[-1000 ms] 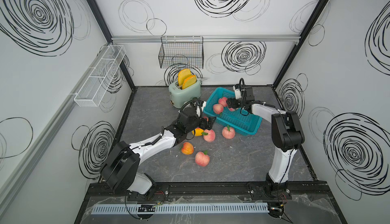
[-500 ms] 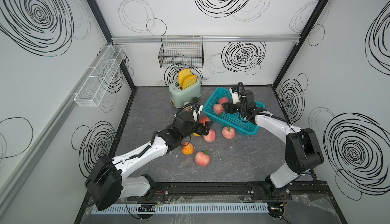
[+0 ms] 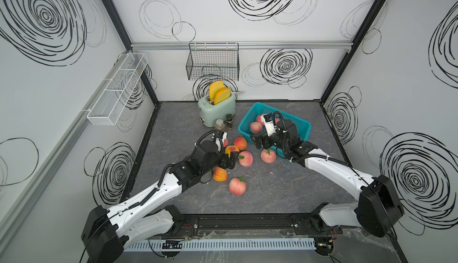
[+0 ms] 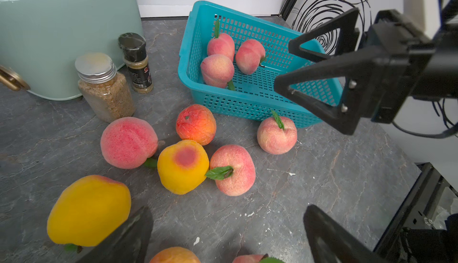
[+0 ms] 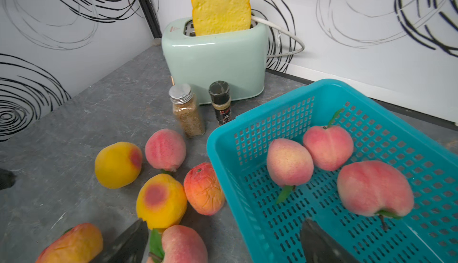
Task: Put the peaches into the basket
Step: Pick up the peach from the center of the board.
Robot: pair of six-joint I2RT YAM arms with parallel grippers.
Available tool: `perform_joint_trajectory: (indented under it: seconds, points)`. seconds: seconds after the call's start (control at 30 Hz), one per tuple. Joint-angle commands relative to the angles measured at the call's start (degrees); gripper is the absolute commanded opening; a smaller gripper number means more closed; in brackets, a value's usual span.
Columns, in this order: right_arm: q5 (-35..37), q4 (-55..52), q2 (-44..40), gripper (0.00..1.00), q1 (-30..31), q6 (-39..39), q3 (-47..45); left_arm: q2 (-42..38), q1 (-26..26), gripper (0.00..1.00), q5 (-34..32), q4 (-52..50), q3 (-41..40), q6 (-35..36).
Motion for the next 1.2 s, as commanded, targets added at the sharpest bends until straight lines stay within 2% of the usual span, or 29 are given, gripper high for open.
perform_joint_trajectory:
  seconds: [0.0, 0.63, 1.17]
  points:
    - [0.82, 0.89, -2.68, 1.00, 1.84, 1.65, -2.25, -1.86, -0.58, 0.98, -1.34, -2.41, -1.39, -1.80]
    - [2.72, 1.80, -9.30, 0.99, 10.26, 3.86, -10.46, -5.74, -1.01, 0.98, -2.42, -4.28, -8.77, -6.15]
    - [2.68, 8.19, -7.56, 0.99, 15.09, 5.22, -16.13, -4.47, 0.85, 0.98, -3.66, -0.47, -13.13, -8.22]
